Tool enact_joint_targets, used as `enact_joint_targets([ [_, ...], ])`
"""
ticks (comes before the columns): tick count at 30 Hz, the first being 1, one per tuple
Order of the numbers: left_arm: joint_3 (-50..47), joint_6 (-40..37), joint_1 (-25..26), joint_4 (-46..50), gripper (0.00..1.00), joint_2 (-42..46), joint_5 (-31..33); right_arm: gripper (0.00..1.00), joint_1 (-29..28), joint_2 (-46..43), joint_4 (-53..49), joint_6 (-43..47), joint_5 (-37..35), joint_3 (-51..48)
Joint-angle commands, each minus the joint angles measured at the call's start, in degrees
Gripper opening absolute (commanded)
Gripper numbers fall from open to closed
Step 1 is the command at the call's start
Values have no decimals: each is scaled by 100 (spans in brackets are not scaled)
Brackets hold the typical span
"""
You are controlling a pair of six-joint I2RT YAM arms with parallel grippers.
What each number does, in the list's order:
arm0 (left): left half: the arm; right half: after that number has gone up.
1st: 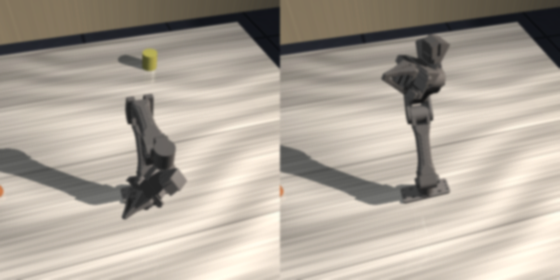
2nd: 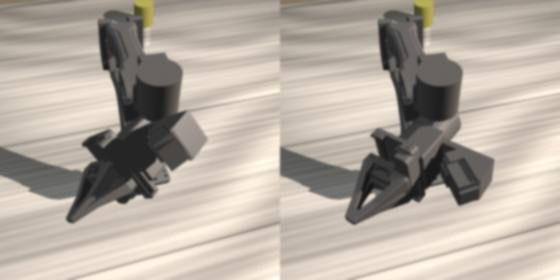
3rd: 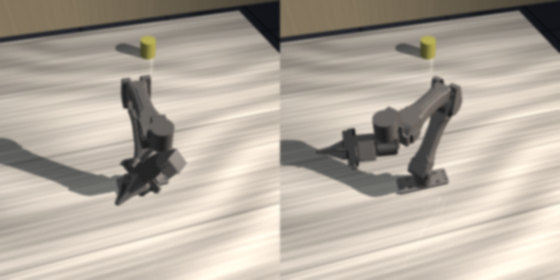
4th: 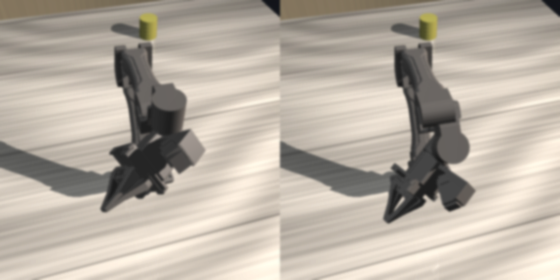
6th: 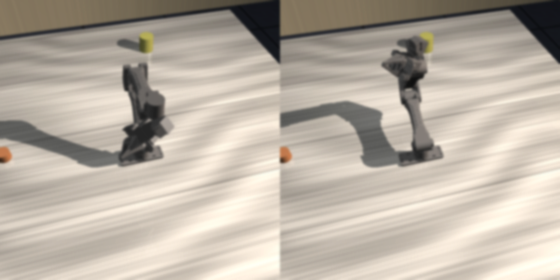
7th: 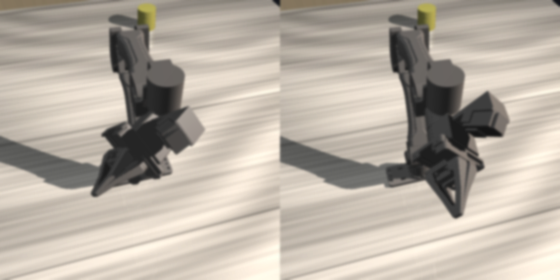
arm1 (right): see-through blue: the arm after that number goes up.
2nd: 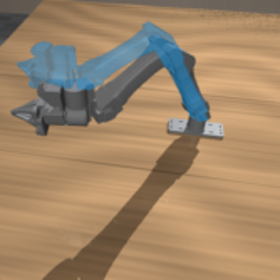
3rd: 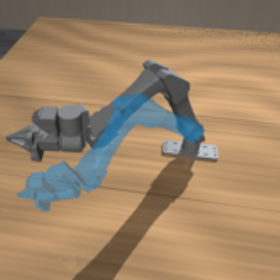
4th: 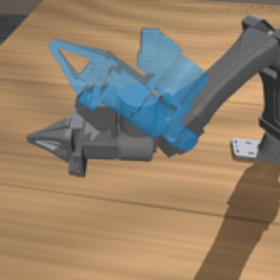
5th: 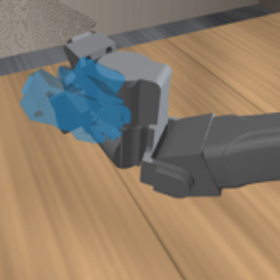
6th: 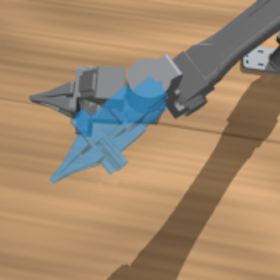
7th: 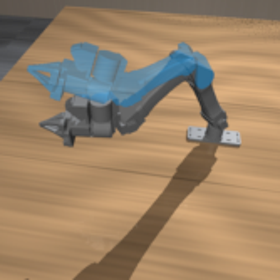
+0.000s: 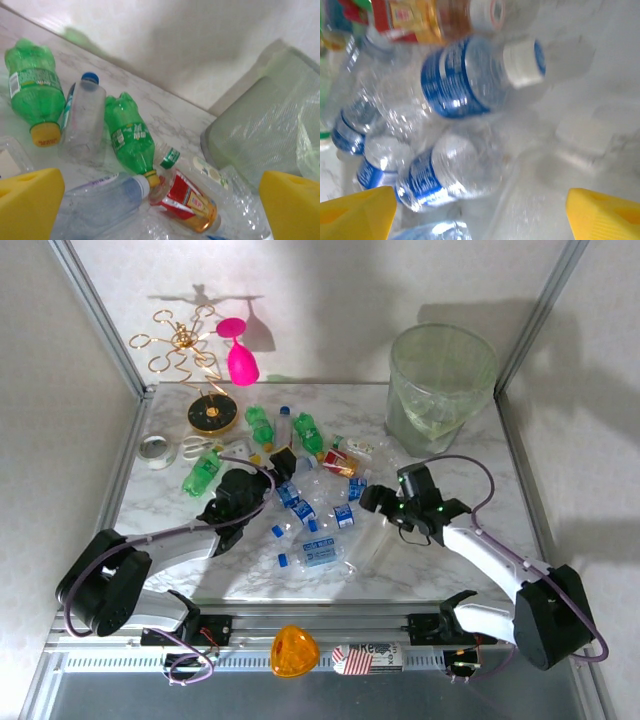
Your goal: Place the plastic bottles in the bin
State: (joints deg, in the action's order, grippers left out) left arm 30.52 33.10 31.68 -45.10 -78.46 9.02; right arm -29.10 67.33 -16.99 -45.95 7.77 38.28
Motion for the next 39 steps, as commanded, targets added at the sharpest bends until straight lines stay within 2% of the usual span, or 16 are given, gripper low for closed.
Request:
enact_joint_targets([
  [1,113,50,22,-123,100,76,434,88,-185,-74,-501,-463,-314,-173],
  [15,-339,47,22,-44,99,568,961,88,-622,-49,-881,-851,-981,-399],
  [23,-416,43,22,-80,100,599,1112,85,-670,58,217,-1365,-619,-1025],
  [28,-505,27,22,-17,100,716,1279,83,-676,186,287,-1425,-787,-1111],
  [31,-587,55,22,-25,100,802,1423,78,-676,201,330,-1468,-866,-1186],
  [39,-816,153,13,-60,100,1076,1815,57,-676,42,228,-1257,-1042,-903],
])
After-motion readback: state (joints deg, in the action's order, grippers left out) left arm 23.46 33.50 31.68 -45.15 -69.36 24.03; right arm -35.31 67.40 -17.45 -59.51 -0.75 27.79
